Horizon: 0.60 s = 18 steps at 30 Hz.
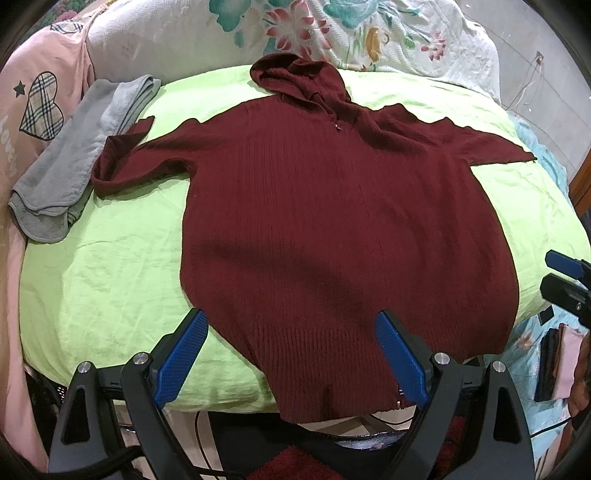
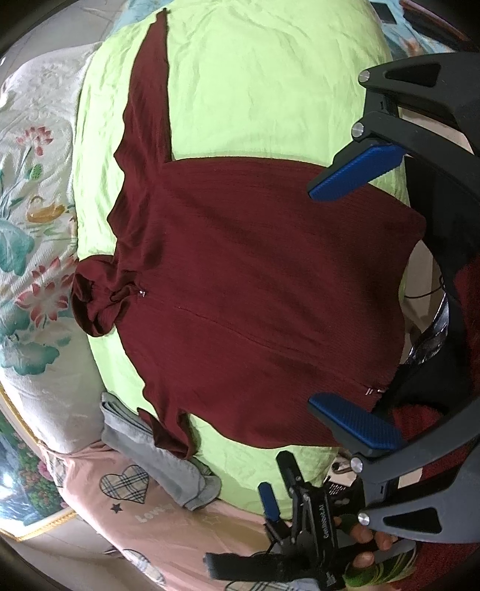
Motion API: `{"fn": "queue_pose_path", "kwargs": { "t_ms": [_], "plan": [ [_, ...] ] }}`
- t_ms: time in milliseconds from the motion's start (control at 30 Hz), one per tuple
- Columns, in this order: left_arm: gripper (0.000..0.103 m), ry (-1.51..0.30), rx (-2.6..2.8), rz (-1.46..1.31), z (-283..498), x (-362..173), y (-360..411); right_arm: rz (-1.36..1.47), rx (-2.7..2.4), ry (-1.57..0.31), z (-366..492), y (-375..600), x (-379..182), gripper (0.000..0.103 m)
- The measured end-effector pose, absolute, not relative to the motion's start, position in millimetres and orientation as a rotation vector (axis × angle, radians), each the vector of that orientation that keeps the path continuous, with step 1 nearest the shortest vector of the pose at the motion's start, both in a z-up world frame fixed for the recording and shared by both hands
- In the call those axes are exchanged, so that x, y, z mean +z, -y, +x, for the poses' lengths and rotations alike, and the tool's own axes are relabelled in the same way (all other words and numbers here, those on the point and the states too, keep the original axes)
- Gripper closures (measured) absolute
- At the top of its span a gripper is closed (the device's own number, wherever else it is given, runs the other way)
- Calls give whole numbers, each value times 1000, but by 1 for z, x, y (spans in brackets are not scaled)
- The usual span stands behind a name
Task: Fold large clothes
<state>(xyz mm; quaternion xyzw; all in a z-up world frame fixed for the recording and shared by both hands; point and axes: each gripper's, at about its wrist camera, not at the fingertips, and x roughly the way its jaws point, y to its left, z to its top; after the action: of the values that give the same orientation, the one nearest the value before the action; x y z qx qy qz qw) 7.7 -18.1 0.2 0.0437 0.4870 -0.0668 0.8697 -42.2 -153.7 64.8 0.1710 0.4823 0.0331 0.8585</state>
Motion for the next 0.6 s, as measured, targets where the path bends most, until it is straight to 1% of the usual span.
{"fn": "queue_pose_path", "kwargs": {
  "t_ms": [167,300,400,467,600],
  "plan": [
    [11,-1025,-130,95,21,-4,17,419,13,-977,-36,187,64,0],
    [11,-1031,-115,95,37,-5,17,483,-102,-974,-29,237,59,0],
    [11,-1038,-112,93,52,-3,19,541,-173,-949,-23,278,58,0],
    [11,-1038,-115,93,61,0,23,571,-217,-893,-19,312,59,0],
    [11,-1015,-155,69,84,16,39,626,-363,-831,-7,384,58,0]
  ]
}}
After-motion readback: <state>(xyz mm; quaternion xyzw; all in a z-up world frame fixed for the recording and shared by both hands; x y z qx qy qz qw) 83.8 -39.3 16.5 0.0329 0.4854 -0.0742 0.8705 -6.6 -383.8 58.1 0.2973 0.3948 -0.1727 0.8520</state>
